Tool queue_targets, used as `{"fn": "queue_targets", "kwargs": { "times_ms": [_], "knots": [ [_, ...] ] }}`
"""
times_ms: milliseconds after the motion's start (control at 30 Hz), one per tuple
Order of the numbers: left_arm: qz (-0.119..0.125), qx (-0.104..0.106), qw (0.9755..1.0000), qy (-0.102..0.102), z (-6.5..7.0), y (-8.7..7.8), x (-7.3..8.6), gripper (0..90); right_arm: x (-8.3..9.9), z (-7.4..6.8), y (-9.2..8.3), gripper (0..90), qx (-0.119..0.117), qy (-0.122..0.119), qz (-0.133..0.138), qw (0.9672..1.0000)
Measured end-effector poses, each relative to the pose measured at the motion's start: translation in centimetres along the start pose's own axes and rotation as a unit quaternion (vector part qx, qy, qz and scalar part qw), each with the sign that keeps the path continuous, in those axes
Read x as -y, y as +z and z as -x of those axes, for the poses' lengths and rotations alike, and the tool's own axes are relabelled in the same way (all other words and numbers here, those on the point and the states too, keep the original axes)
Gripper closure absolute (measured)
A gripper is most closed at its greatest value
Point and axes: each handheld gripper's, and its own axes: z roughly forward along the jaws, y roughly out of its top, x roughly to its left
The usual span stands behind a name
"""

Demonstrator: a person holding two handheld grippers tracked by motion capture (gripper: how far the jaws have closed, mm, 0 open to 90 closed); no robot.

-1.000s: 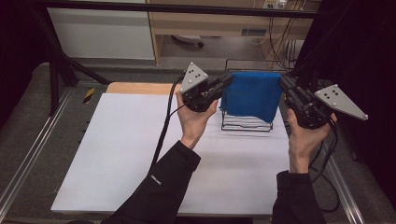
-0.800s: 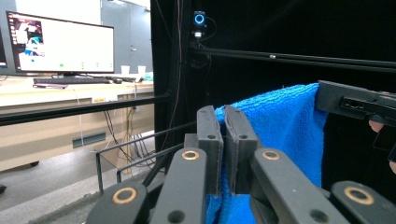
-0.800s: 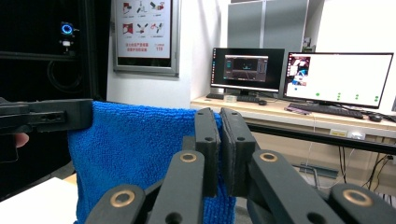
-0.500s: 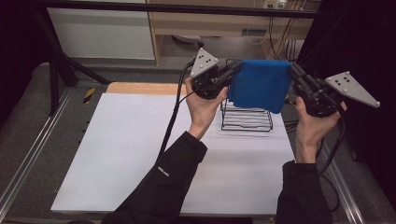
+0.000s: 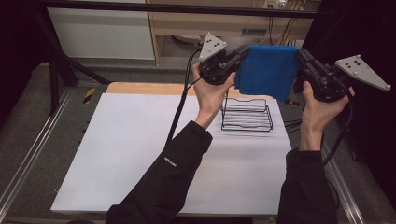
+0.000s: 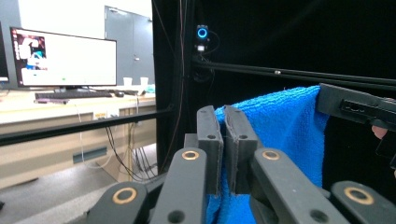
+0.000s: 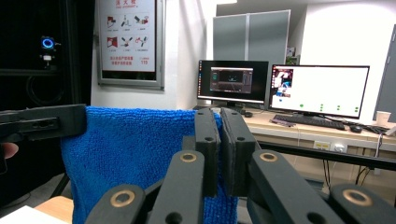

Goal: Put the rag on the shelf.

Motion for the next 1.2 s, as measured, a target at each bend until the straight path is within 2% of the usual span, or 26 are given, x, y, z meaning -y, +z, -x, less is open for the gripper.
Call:
{"fn": "queue_targets", "kwargs": {
  "times_ms": [133, 367, 600, 900, 1200],
  "knots": [
    [0.002, -0.001, 1.0, -0.005, -0.4, 0.4, -0.6, 85.9, -0.3, 0.3, 0.6, 86.8, -0.002, 0.003, 0.002, 1.0],
    [0.006, -0.009, 0.9999, 0.002, -0.9, 1.1, -1.5, 85.9, -1.2, 0.7, 1.9, 86.8, -0.002, 0.005, 0.009, 0.9999],
    [0.01, -0.021, 0.9997, -0.001, -2.0, 1.9, -2.0, 85.9, -1.7, 0.8, 3.3, 86.8, -0.002, -0.003, 0.008, 1.0],
    [0.006, -0.034, 0.9994, 0.002, -3.4, 3.1, -1.5, 85.9, -1.3, 1.4, 5.4, 86.7, -0.001, -0.004, -0.007, 1.0],
    [-0.003, -0.04, 0.9991, 0.017, -4.3, 4.1, -0.5, 85.9, 0.0, 2.3, 7.0, 86.7, -0.006, 0.001, -0.017, 0.9998]
  ]
}}
